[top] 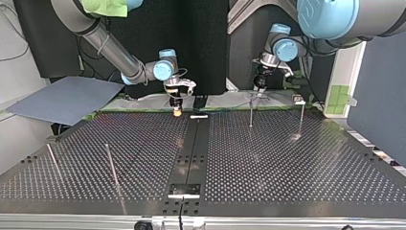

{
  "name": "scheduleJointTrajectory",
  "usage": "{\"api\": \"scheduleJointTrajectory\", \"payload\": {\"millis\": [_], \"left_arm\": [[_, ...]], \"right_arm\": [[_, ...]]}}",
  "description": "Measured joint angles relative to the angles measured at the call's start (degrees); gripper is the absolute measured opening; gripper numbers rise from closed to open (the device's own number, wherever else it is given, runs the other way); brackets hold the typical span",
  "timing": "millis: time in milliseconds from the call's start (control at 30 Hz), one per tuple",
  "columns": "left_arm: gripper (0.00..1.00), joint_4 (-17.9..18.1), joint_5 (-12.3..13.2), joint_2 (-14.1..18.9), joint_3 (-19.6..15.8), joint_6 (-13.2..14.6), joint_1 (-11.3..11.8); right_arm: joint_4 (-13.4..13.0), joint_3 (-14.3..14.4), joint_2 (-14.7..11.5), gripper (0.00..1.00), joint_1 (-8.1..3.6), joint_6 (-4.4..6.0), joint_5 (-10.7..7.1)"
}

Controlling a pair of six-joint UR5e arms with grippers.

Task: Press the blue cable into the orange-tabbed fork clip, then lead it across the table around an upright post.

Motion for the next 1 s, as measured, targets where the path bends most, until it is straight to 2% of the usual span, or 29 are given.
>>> {"api": "scheduleJointTrajectory", "payload": {"millis": [367,1000], "left_arm": [[1.0,0.2,-0.3,0.1,0.0,-0.1,-1.7],[1.0,0.1,-0.3,0.1,0.0,-0.8,-1.8]], "right_arm": [[0.0,0.0,0.0,0.0,0.0,0.0,0.0],[0.0,0.0,0.1,0.0,0.0,0.07,0.0]]}}
